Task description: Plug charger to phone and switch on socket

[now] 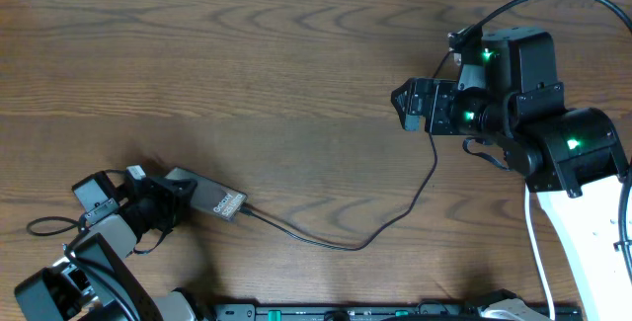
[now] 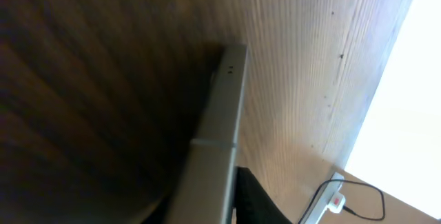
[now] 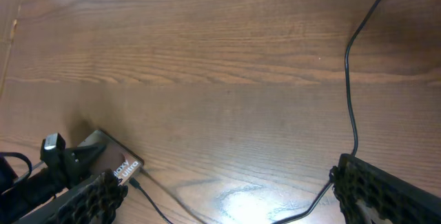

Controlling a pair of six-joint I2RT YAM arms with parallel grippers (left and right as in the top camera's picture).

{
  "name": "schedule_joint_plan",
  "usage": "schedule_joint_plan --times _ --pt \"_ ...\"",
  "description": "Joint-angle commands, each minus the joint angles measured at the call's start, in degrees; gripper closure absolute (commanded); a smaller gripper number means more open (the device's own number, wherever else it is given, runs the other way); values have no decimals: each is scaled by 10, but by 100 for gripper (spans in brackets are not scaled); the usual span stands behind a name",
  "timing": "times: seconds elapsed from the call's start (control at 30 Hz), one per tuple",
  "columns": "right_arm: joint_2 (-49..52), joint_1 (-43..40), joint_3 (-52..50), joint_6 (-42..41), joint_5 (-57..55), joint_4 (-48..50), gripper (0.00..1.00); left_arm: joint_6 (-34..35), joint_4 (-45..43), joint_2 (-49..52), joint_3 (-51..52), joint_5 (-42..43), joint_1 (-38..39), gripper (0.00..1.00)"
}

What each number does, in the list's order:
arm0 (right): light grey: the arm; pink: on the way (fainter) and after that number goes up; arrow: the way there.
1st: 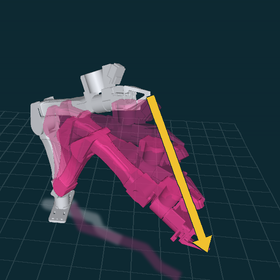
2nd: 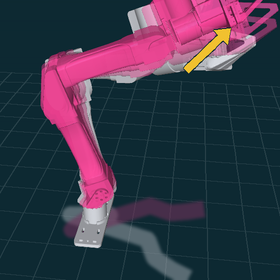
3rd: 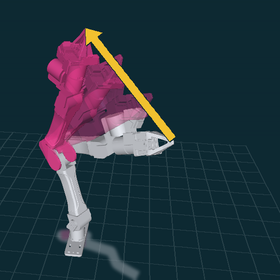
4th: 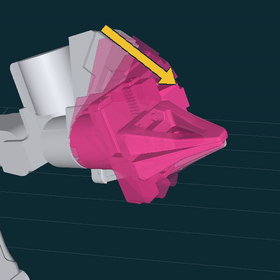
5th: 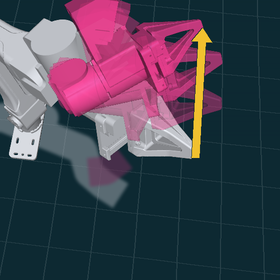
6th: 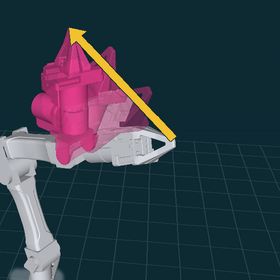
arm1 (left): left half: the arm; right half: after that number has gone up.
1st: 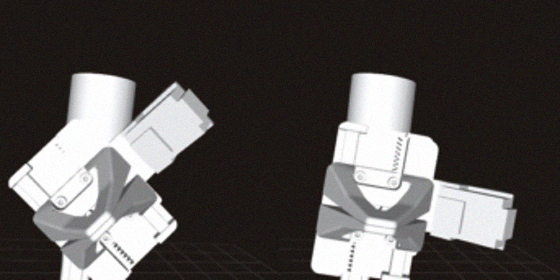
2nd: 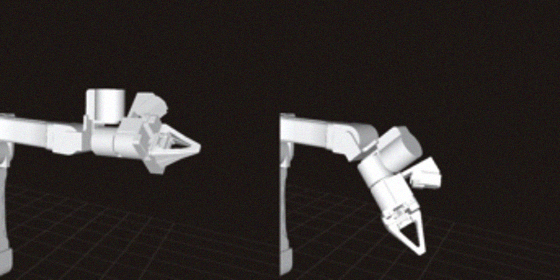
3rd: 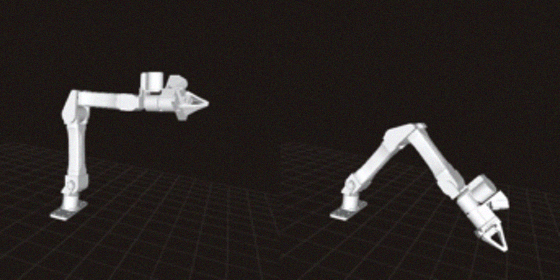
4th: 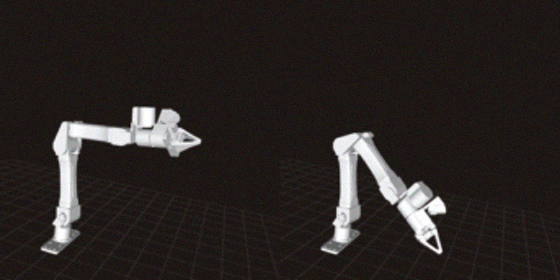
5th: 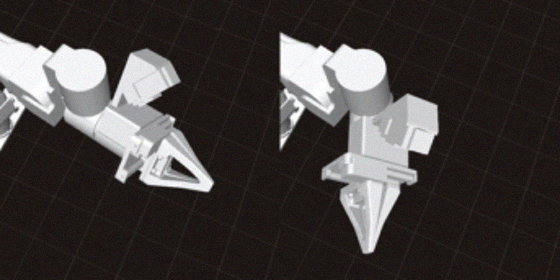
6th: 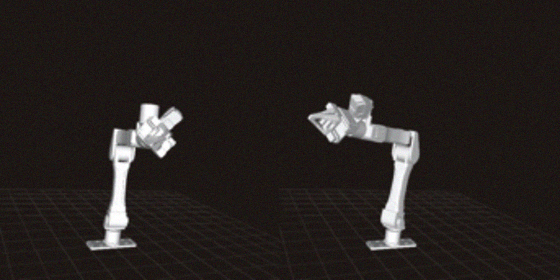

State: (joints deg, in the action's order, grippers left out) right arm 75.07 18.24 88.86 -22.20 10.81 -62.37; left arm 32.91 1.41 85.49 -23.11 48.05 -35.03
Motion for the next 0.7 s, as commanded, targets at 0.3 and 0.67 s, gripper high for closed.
schedule_joint_plan --times 0.3,0.67 --pt "-2 2 5 -5 -4 -2 4 -7 35 0 1 -25 1 51" --pt "-2 2 5 -5 -4 -2 4 -7 101 0 1 -61 1 30"
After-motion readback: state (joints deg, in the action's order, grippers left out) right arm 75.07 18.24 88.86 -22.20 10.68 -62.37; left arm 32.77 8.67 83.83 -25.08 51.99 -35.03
